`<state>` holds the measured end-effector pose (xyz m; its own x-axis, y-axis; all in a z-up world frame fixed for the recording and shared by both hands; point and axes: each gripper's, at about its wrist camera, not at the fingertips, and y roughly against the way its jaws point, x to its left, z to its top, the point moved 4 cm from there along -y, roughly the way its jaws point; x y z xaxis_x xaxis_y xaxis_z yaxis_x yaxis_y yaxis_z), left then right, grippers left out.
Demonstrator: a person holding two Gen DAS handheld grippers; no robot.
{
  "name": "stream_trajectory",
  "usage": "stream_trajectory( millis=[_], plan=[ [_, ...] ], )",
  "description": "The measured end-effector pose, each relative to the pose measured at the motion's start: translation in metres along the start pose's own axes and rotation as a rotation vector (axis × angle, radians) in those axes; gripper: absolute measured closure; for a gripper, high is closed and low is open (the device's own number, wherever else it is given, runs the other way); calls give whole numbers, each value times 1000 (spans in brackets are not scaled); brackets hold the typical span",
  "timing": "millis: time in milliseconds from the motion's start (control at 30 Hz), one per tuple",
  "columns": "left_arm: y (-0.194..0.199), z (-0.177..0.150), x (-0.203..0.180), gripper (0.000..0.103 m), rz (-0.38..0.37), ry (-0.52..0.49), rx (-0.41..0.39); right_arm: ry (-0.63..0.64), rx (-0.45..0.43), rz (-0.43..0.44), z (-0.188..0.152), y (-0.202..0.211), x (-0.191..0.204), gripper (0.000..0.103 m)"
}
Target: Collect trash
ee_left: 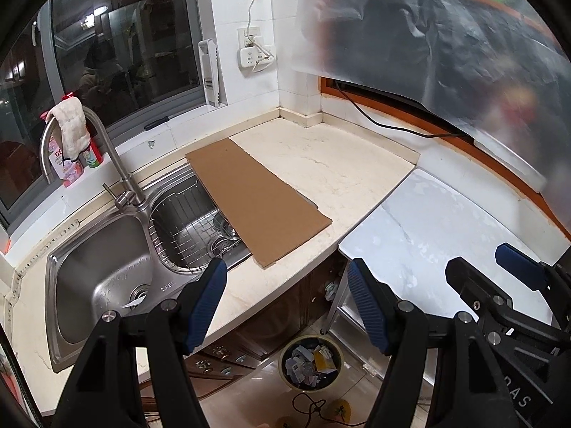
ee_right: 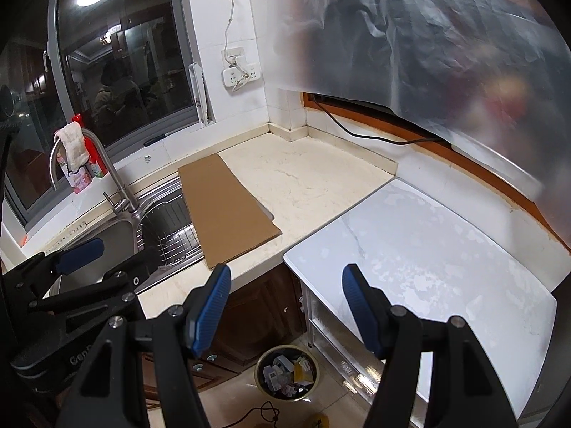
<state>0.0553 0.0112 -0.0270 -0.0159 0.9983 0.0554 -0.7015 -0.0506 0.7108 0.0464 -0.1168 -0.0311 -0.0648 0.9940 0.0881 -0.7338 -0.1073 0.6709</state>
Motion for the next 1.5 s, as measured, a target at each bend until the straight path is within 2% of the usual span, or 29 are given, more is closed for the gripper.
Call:
stream_trajectory(
  millis=[667, 1500],
  plan=[
    [5, 7, -12, 34, -20, -27, -31, -30, -41, -33, 1, 10, -10, 37],
    [19, -2, -15, 34, -49, -58, -46, -53, -57, -55, -10, 25, -15, 37]
  ],
)
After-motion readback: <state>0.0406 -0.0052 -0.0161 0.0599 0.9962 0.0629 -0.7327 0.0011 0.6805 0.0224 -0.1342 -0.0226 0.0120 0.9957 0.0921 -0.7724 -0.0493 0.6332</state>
